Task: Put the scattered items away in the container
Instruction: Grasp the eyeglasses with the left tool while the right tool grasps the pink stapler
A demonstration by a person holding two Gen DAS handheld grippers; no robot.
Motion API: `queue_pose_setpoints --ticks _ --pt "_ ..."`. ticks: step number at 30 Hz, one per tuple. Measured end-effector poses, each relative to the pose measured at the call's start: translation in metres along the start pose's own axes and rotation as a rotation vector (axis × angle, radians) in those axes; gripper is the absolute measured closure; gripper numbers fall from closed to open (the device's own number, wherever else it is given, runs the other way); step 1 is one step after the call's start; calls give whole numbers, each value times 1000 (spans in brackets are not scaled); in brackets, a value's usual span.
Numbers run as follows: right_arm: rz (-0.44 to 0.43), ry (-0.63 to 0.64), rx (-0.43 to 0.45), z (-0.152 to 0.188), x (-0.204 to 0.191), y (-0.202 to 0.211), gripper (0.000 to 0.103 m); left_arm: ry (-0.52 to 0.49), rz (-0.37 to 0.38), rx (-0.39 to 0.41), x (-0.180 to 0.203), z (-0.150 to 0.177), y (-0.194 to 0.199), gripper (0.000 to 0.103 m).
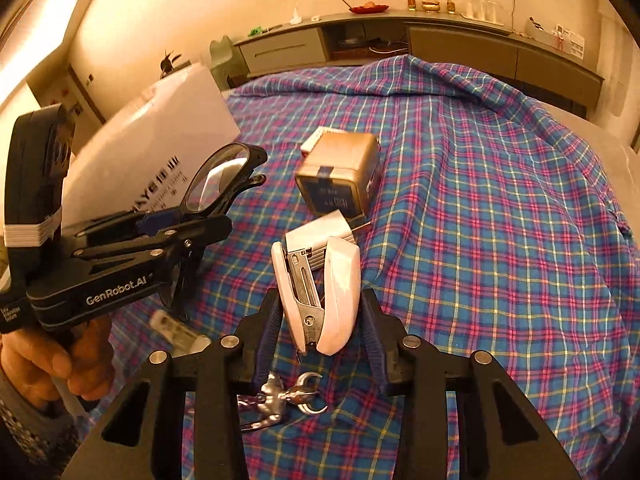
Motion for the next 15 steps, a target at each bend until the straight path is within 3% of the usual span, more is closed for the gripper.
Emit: queue_pose_setpoints --ticks 6,15 --pt "-47 -41 12 0 6 7 62 18 35 24 -1 -1 15 62" --pt "-65 -174 45 -2 46 27 62 30 65 47 -1 -3 27 62"
Point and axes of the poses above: each gripper's, at about its wrist camera, not at the fingertips, and y roughly against the way its jaws point, x to its right, z to its underside, the point moved 7 cm from there along -y, roughly the way its jaws point, and after that the axes turned 8 degrees about -x, right-handed, at the moved point
